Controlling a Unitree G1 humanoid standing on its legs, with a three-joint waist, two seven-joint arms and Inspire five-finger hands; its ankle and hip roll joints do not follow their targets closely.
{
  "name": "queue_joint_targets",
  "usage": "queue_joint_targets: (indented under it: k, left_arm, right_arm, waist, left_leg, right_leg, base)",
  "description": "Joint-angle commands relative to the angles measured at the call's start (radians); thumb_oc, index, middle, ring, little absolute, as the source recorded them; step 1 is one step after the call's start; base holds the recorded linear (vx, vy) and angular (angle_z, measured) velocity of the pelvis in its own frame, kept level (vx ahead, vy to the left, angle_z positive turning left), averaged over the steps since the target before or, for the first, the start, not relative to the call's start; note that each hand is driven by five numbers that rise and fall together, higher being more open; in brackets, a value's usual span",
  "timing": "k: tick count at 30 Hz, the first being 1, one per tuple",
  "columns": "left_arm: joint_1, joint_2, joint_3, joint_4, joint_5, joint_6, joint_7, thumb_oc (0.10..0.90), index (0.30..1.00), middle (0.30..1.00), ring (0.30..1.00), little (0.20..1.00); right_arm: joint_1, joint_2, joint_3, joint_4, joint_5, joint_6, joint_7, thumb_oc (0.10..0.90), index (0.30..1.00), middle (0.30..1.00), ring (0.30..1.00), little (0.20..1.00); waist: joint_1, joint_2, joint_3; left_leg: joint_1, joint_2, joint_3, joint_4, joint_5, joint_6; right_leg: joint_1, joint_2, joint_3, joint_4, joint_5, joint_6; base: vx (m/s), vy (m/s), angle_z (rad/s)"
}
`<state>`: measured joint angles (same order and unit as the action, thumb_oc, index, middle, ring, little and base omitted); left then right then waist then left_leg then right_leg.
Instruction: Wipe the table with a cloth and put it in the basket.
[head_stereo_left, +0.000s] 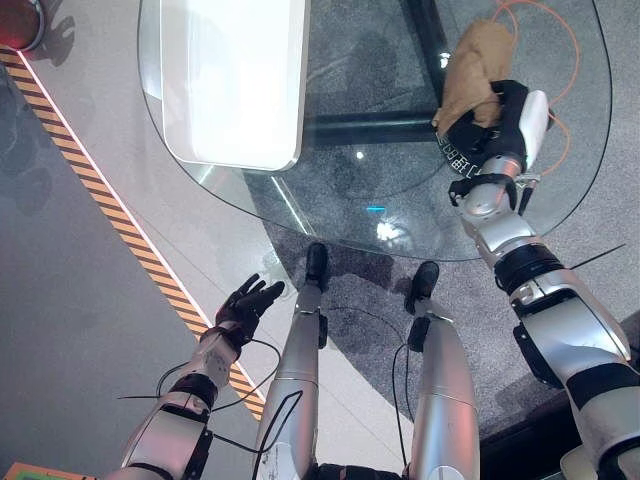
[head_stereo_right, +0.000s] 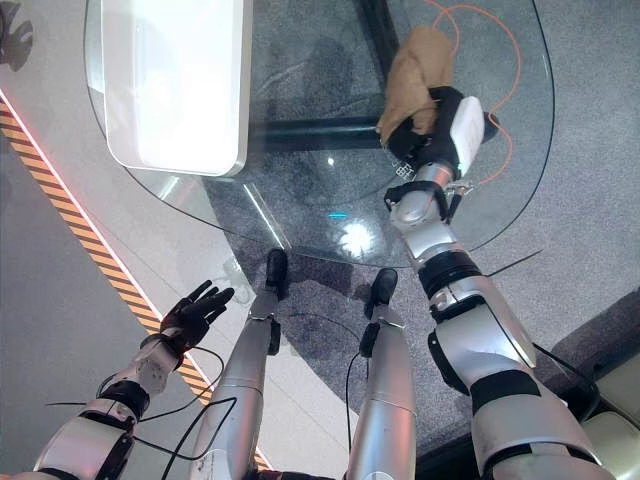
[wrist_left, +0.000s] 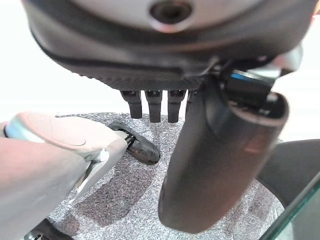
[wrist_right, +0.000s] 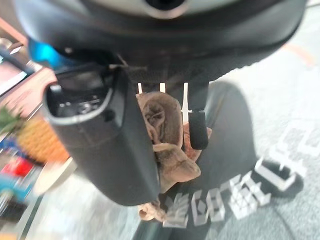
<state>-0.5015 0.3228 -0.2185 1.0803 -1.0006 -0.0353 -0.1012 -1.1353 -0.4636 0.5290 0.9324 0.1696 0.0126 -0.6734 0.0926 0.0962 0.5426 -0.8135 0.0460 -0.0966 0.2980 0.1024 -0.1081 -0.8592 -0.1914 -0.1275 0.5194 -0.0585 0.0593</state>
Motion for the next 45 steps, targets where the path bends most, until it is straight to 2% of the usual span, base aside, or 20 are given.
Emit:
queue_joint_targets:
  k: [1, 8, 14, 28, 45]
  left_arm:
    - [0.030, -0.001, 0.010, 0.022, 0.003, -0.041, 0.000, 0.800, 0.900, 0.900, 0.900, 0.900]
    - [0.030, -0.019, 0.001, 0.014, 0.009, -0.046, 0.002, 0.800, 0.900, 0.900, 0.900, 0.900]
    - [0.031, -0.031, -0.005, 0.003, 0.013, -0.051, 0.016, 0.800, 0.900, 0.900, 0.900, 0.900]
    - [0.014, -0.044, -0.005, 0.005, 0.020, -0.054, 0.031, 0.800, 0.900, 0.900, 0.900, 0.900]
    - [-0.008, -0.053, 0.007, 0.022, 0.014, -0.062, 0.039, 0.800, 0.900, 0.900, 0.900, 0.900]
  right_arm:
    - [-0.106, -0.009, 0.073, -0.108, -0.132, -0.041, 0.045, 0.100, 0.300, 0.300, 0.300, 0.200]
    - [-0.080, 0.038, 0.113, -0.105, -0.182, -0.013, 0.095, 0.100, 0.300, 0.300, 0.300, 0.200]
    - [-0.057, 0.062, 0.136, -0.114, -0.227, -0.021, 0.131, 0.100, 0.300, 0.300, 0.300, 0.200]
    - [0.015, 0.138, 0.215, -0.168, -0.310, -0.057, 0.291, 0.100, 0.300, 0.300, 0.300, 0.200]
    - [0.150, 0.222, 0.252, -0.228, -0.262, -0.044, 0.349, 0.100, 0.300, 0.300, 0.300, 0.200]
  waist:
    - [0.025, 0.031, -0.023]
    - [0.032, 0.037, -0.023]
    - [0.035, 0.040, -0.023]
    - [0.034, 0.037, -0.023]
    - [0.017, 0.027, -0.023]
  left_leg:
    - [0.023, -0.084, 0.098, 0.037, -0.063, 0.097]
    - [0.023, -0.087, 0.101, 0.036, -0.056, 0.097]
    - [0.023, -0.088, 0.101, 0.032, -0.052, 0.098]
    - [0.017, -0.089, 0.100, 0.024, -0.039, 0.093]
    - [0.016, -0.084, 0.104, 0.012, -0.027, 0.086]
  right_leg:
    - [0.034, 0.068, -0.055, -0.093, 0.034, -0.034]
    - [0.034, 0.066, -0.058, -0.091, 0.035, -0.036]
    - [0.033, 0.066, -0.061, -0.091, 0.037, -0.035]
    - [0.024, 0.067, -0.062, -0.090, 0.041, -0.032]
    - [0.021, 0.074, -0.057, -0.095, 0.042, -0.033]
  base:
    - [0.00, 0.000, 0.00]
    - [0.00, 0.000, 0.00]
    - [0.00, 0.000, 0.00]
    - [0.00, 0.000, 0.00]
    - [0.00, -0.001, 0.00]
